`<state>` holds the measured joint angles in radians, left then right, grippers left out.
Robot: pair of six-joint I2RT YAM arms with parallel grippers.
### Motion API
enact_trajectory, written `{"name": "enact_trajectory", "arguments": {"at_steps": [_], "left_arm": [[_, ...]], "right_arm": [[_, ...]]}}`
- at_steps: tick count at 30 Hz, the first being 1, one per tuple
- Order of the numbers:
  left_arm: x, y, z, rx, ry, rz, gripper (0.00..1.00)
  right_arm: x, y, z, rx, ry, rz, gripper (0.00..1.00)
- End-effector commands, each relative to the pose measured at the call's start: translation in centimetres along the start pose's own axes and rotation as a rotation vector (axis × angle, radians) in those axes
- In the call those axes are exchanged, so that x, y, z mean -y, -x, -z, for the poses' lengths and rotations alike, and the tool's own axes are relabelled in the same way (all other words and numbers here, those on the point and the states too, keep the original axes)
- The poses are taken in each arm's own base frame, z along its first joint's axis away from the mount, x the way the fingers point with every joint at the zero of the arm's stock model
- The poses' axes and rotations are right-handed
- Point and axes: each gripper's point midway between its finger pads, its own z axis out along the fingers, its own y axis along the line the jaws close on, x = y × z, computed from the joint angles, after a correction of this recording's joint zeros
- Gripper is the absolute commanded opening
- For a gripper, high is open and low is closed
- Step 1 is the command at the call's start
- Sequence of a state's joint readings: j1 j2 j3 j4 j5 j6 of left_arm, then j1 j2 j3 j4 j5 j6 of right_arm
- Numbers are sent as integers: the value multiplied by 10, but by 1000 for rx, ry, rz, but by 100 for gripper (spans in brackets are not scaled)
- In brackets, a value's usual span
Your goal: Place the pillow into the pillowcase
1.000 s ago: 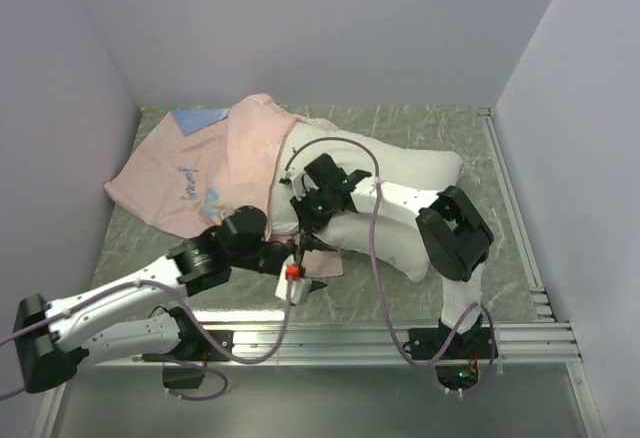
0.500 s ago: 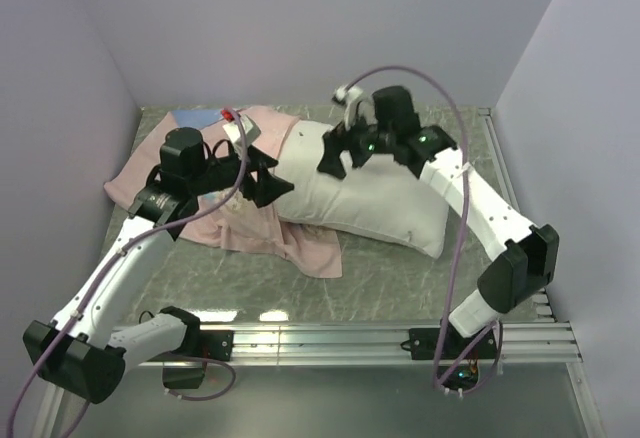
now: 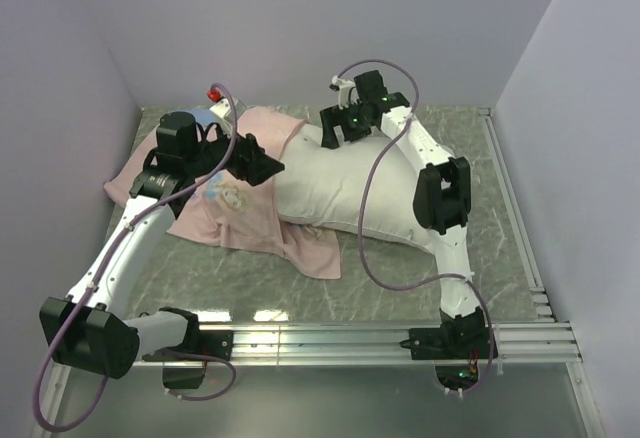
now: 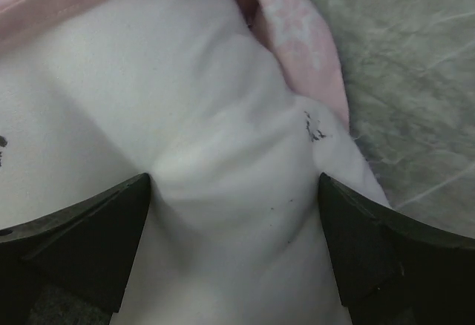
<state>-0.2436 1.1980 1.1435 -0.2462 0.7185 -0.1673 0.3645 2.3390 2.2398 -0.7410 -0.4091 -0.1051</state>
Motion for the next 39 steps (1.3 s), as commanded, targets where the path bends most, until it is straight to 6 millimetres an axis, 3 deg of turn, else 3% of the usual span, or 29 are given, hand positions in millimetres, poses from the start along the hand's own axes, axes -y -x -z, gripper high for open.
{"name": "enact_trajectory", "arguments": {"at_steps": [1, 3, 5, 6, 8, 9, 10, 11, 13, 14, 15, 16, 17, 18, 19, 20, 22, 24, 25, 26, 29, 35, 39], "left_arm": [[7, 17, 8, 60, -9, -41, 87], [2, 17, 9, 65, 5, -35, 87], [-2, 18, 10, 74, 20, -20, 87], [-7, 17, 8, 78, 30, -17, 87], [-16, 19, 8, 81, 47, 3, 86], [-19, 22, 8, 88, 55, 4, 85], [-23, 25, 8, 92, 63, 3, 84], [-29, 31, 10, 101, 83, -2, 83], [-41, 50, 13, 130, 133, -17, 82], [-50, 68, 17, 155, 161, -29, 81], [-56, 77, 19, 167, 187, -32, 80], [-64, 78, 20, 145, 231, -29, 80], [-70, 92, 18, 151, 250, -49, 79], [-74, 95, 18, 140, 268, -52, 79], [-81, 94, 19, 119, 302, -56, 79], [-87, 99, 17, 113, 314, -58, 80], [-92, 99, 15, 94, 326, -64, 82], [-89, 92, 10, 53, 285, -53, 84], [-88, 89, 8, 35, 268, -57, 85], [-81, 82, 4, 6, 213, -38, 85], [-70, 63, -2, -64, 113, -20, 93], [-72, 14, -12, -210, 47, -29, 98], [-85, -1, -26, -274, -3, -37, 99]], "right_arm": [[-38, -24, 20, -93, 230, 14, 100], [-53, -49, 19, -162, 337, 2, 100], [-73, -64, 22, -212, 466, -42, 89], [-76, -60, 27, -200, 497, -21, 64], [-86, -54, 35, -189, 559, -30, 32], [-88, -41, 40, -155, 556, -11, 0], [-87, -33, 44, -132, 530, 9, 0], [-92, -8, 60, -49, 498, 78, 0], [-94, 5, 72, 14, 427, 134, 0], [-93, 18, 90, 93, 324, 210, 0], [-106, 20, 95, 126, 284, 295, 0], [-114, 19, 99, 151, 241, 360, 0], [-111, 12, 109, 188, 134, 426, 0], [-131, 2, 108, 197, 121, 534, 0], [-143, 16, 130, 303, 69, 607, 0], [-140, -23, 113, 242, 54, 629, 0], [-155, -42, 108, 221, -4, 736, 0], [-155, -66, 102, 183, -28, 761, 0], [-169, -68, 105, 209, -25, 803, 0], [-168, -88, 98, 176, -43, 831, 0], [-179, -101, 101, 202, -90, 925, 0], [-195, -106, 108, 271, -160, 1051, 0], [-206, -101, 113, 297, -154, 1069, 0]]}}
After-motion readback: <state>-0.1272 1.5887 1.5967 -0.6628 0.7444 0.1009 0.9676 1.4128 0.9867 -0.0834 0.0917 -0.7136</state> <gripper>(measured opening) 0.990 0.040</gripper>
